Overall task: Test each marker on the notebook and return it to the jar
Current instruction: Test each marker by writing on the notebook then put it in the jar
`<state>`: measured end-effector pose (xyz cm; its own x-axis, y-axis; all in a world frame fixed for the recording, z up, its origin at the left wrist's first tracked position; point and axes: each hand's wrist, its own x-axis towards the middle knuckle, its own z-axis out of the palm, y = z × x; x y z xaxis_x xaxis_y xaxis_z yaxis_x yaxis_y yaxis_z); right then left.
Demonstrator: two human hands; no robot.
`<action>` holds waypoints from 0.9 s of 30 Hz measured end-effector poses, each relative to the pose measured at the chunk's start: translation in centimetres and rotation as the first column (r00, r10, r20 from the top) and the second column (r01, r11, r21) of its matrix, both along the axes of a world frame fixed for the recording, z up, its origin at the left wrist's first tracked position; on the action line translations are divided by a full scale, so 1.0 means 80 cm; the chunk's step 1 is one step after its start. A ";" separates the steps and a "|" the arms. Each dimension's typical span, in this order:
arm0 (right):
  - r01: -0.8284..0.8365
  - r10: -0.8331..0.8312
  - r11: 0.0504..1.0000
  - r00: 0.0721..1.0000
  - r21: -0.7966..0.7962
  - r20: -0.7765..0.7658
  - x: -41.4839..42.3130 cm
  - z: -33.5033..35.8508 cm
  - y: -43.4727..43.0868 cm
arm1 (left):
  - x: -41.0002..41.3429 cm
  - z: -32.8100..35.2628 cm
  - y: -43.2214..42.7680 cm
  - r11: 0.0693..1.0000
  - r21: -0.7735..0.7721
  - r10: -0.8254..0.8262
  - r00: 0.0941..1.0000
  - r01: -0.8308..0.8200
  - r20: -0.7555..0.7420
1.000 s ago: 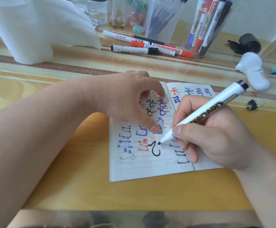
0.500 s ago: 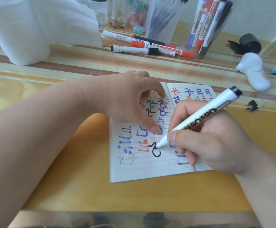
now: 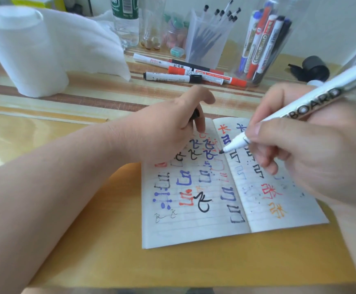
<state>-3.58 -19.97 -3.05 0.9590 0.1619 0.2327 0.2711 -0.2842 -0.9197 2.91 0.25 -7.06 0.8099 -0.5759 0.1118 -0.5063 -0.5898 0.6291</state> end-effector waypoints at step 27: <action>-0.059 0.053 0.997 0.993 0.056 0.102 0.060 -0.021 -0.010 | 0.002 0.009 -0.008 0.978 -0.073 0.196 0.981 -0.196 -0.018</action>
